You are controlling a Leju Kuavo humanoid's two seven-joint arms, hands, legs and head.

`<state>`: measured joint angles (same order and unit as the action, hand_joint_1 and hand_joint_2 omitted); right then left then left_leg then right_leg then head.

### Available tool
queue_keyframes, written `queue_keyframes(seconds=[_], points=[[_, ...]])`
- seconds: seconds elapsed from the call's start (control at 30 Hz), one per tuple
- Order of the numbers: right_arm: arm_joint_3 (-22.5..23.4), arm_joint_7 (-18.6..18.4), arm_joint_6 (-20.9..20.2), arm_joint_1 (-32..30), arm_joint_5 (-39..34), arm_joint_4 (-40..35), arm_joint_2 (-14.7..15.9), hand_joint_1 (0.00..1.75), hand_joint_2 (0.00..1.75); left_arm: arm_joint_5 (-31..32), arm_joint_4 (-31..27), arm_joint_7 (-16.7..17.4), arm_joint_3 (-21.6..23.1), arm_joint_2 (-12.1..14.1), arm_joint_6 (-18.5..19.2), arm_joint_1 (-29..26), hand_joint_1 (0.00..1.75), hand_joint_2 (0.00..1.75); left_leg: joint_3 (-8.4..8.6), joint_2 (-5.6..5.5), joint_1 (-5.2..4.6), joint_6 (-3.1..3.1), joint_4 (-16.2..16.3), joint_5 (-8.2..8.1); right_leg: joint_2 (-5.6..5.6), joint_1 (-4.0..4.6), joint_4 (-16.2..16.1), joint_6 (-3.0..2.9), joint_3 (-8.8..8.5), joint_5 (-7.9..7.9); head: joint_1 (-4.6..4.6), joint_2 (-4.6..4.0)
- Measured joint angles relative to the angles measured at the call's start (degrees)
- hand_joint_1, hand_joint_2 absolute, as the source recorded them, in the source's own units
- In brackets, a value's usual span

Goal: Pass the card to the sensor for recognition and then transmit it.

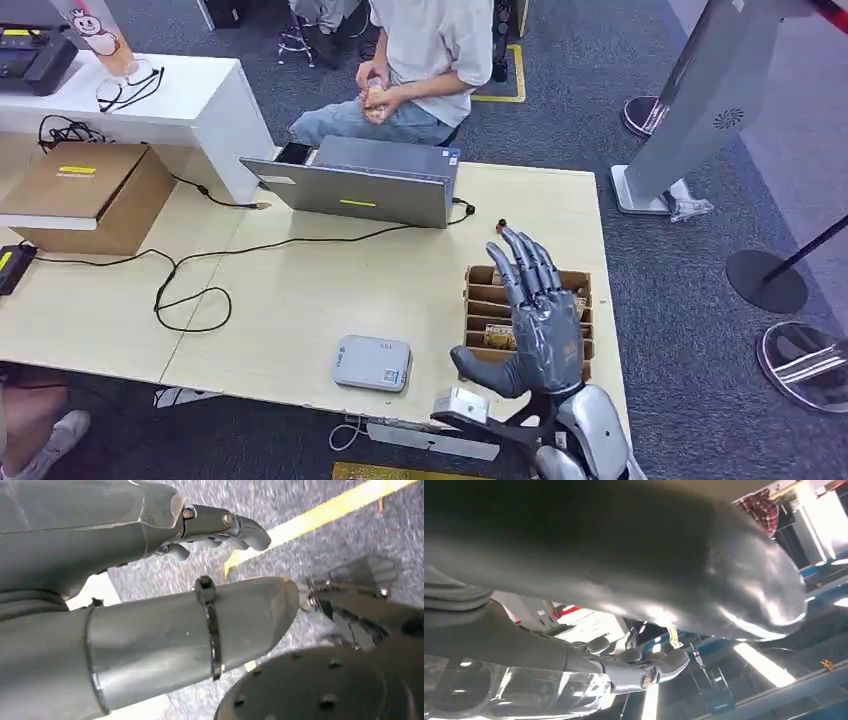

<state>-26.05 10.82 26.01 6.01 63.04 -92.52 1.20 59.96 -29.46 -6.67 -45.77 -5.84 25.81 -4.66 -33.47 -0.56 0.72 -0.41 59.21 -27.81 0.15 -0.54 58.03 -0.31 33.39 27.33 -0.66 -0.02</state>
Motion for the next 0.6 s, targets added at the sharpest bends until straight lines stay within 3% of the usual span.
queue_keyframes(seconds=[0.23,0.6], points=[[-0.22,-2.09,0.81,0.22,5.52,1.27,0.0,0.0,0.0,1.59,6.85,-1.02,-0.09,2.47,-1.53,2.97,0.0,0.0,0.01,0.0,0.01,0.0,0.0,0.0,0.02,0.01,0.0,0.0,0.02,0.0,0.0,0.0],[0.13,-4.68,0.72,-0.21,11.85,1.81,0.04,0.0,0.0,2.27,11.4,-1.33,-0.13,4.0,-2.18,4.29,0.0,0.0,0.01,0.01,0.0,0.0,0.0,0.0,0.04,0.0,0.0,0.0,0.05,0.01,0.0,0.0]])
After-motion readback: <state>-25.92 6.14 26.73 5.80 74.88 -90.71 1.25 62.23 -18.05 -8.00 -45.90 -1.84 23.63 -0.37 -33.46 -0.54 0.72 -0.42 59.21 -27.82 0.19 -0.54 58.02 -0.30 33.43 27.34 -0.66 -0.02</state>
